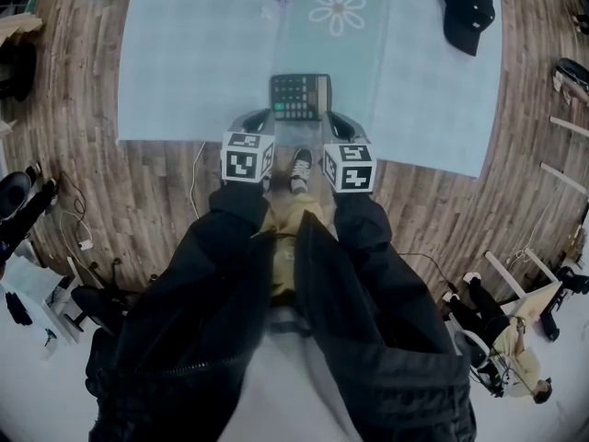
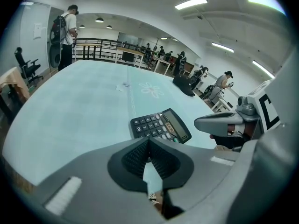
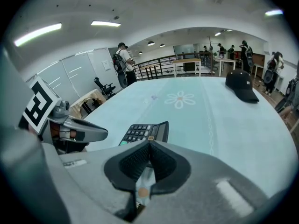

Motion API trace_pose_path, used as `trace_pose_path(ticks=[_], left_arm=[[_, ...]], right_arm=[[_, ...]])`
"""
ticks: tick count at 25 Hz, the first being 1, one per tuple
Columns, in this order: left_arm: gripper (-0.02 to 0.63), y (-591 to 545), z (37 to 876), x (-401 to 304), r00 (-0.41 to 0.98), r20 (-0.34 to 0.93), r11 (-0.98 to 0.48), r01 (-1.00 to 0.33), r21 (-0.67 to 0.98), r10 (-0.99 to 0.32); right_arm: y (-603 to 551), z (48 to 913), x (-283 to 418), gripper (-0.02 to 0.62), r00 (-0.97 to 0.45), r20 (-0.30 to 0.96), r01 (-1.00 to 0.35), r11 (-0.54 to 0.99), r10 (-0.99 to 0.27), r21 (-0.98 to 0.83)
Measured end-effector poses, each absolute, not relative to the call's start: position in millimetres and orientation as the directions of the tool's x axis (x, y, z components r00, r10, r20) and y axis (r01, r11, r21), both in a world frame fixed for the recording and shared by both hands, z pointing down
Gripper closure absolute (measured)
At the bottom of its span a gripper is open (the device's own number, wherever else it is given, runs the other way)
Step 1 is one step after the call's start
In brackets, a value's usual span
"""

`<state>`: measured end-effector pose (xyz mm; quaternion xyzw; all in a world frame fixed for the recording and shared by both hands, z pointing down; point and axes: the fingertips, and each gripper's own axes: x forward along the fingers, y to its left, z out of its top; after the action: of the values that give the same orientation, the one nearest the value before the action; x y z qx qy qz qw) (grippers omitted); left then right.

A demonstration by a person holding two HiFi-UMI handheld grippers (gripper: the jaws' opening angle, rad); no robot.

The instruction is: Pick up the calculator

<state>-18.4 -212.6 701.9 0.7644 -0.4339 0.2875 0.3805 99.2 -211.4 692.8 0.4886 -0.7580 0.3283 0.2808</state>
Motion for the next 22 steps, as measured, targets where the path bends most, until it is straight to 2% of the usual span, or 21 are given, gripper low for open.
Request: trace_pose_path(ticks=[4,6,13,20,22], left_arm=[[0.611,-213,707,-13,0.464,0.773,-0.340,-0.878,0.337,-0.433],[0.611,-213,709,-11,0.465,0.774,-0.342,-0.877,0.337,-0.429],[0.611,-212,711,-15,0.459,0.778,-0.345,-0.879,0.328,-0.429],[0.611,-212,711,-23,0.444,0.785,-0.331,-0.888,0.320,-0.432],[0.611,-213,708,-24,0.445,0.783,-0.331,-0.887,0.320,-0.435]], right_arm=[[-217,703,106,0.590,-0.342,0.757,-0.935,0.286,-0.557,-0.212],[-220,709,108,0.551,-0.335,0.761,-0.937,0.278,-0.556,-0.210],[-229,736,109,0.486,-0.362,0.774,-0.931,0.250,-0.520,-0.267],[-231,749,105,0.479,-0.497,0.710,-0.845,0.089,-0.499,-0.528],[-231,748,103,0.497,-0.515,0.697,-0.826,0.070,-0.499,-0.560]])
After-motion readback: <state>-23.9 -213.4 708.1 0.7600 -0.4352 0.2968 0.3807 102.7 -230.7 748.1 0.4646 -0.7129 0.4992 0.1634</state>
